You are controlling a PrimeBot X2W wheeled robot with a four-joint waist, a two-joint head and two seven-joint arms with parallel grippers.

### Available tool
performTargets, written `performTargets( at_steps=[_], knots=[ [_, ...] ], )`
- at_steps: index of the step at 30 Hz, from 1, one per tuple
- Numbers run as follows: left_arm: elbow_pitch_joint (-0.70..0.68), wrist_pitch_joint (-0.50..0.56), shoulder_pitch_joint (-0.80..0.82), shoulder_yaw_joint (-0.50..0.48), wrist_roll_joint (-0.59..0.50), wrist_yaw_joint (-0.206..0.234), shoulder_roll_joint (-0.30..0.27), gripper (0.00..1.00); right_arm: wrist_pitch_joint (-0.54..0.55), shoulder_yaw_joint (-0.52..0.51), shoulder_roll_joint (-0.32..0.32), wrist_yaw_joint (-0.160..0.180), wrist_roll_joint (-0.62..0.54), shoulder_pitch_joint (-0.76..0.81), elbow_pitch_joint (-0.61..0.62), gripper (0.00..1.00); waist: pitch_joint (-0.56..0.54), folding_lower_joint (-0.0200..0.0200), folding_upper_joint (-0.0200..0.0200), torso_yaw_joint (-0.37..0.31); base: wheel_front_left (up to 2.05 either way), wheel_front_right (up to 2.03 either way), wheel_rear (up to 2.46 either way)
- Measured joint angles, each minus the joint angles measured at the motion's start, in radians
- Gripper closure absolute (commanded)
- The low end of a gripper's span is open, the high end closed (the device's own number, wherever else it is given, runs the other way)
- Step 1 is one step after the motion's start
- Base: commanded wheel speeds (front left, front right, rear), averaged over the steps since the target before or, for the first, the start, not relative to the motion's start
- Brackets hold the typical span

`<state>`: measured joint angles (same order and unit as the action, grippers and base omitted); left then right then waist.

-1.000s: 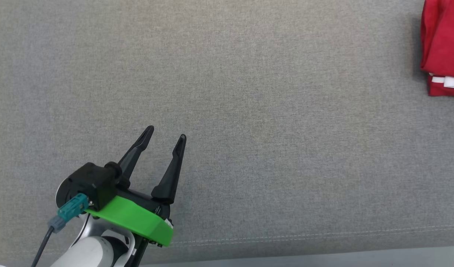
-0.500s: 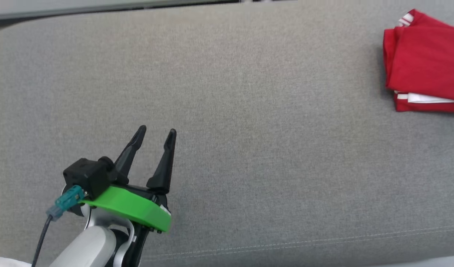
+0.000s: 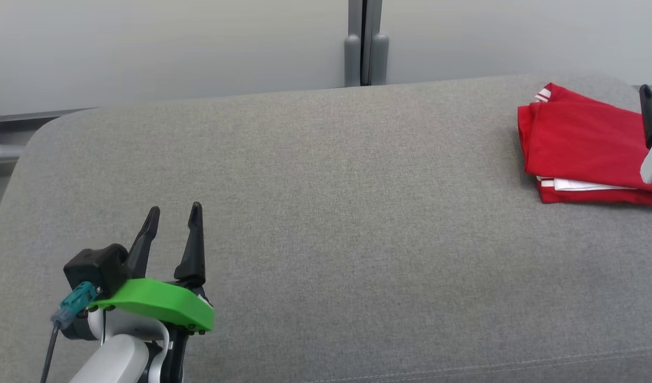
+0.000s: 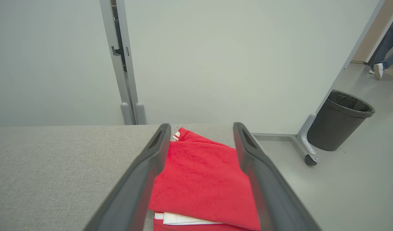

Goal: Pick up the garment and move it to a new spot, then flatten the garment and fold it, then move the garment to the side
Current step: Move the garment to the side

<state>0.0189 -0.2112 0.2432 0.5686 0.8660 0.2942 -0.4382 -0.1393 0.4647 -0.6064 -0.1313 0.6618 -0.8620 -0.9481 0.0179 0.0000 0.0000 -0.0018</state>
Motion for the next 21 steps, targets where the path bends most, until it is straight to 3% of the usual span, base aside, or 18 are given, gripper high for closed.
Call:
performTargets(
  at_steps=[13, 18, 21],
  knots=[
    [0.056, -0.025, -0.05, -0.021, -0.022, 0.041, -0.01, 0.0, -0.046, -0.109, 0.092, 0.0, -0.042, 0.192, 0.174, 0.0, -0.079, 0.0, 0.0, 0.036, 0.0, 0.0, 0.0],
    [0.056, -0.032, -0.059, -0.027, -0.024, 0.039, -0.009, 0.0, -0.043, -0.201, 0.143, 0.0, -0.096, 0.285, 0.263, 0.0, -0.09, 0.0, 0.0, 0.05, 0.0, 0.0, 0.0],
    [0.061, -0.036, -0.068, -0.03, -0.024, 0.026, -0.01, 0.0, -0.043, -0.312, 0.211, 0.0, -0.171, 0.367, 0.341, 0.0, -0.096, 0.0, 0.0, 0.056, 0.0, 0.0, 0.0]
  ],
)
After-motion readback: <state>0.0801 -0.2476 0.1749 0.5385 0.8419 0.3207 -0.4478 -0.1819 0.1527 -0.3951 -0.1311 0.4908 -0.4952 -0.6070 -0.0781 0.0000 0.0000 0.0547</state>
